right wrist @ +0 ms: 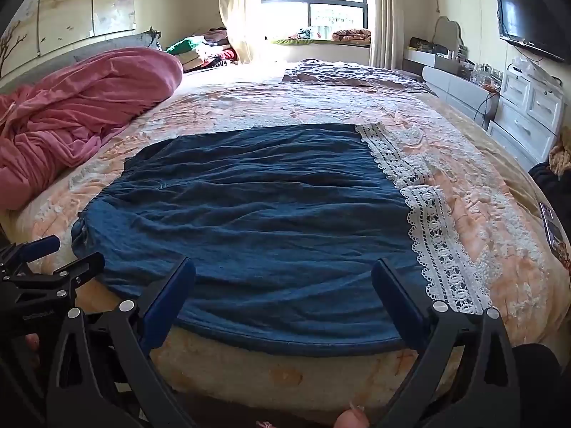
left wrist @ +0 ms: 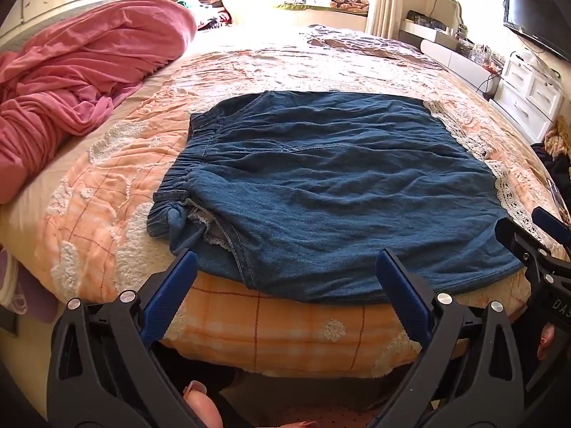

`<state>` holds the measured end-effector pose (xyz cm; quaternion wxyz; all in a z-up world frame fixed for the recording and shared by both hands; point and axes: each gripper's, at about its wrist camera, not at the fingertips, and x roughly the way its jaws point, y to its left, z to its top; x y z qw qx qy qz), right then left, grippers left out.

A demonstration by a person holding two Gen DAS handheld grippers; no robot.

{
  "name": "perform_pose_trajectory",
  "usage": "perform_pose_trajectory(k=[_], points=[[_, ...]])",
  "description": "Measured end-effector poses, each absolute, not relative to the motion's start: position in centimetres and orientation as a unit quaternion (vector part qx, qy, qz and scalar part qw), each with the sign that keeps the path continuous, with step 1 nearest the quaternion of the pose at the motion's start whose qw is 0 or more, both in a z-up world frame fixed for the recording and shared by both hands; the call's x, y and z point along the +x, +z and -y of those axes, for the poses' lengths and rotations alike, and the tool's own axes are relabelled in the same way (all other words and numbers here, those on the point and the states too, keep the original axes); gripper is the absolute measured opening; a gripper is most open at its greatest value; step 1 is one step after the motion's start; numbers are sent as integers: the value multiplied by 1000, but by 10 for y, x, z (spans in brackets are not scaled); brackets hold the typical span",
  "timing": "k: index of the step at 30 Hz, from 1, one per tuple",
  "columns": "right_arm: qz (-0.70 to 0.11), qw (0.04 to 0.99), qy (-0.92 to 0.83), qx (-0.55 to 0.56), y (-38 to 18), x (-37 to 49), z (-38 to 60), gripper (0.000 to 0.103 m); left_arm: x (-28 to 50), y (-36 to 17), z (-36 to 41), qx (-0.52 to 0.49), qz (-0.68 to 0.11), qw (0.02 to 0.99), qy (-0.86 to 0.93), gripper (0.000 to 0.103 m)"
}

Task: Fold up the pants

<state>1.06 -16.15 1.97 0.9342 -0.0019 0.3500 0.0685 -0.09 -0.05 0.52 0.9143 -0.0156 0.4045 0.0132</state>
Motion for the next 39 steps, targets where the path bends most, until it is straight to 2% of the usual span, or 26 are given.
perform_pose_trajectory(k=[39], points=[[-348,935,69,-7,17,12,161,99,2,8,2,-15,-402,916,14,94]])
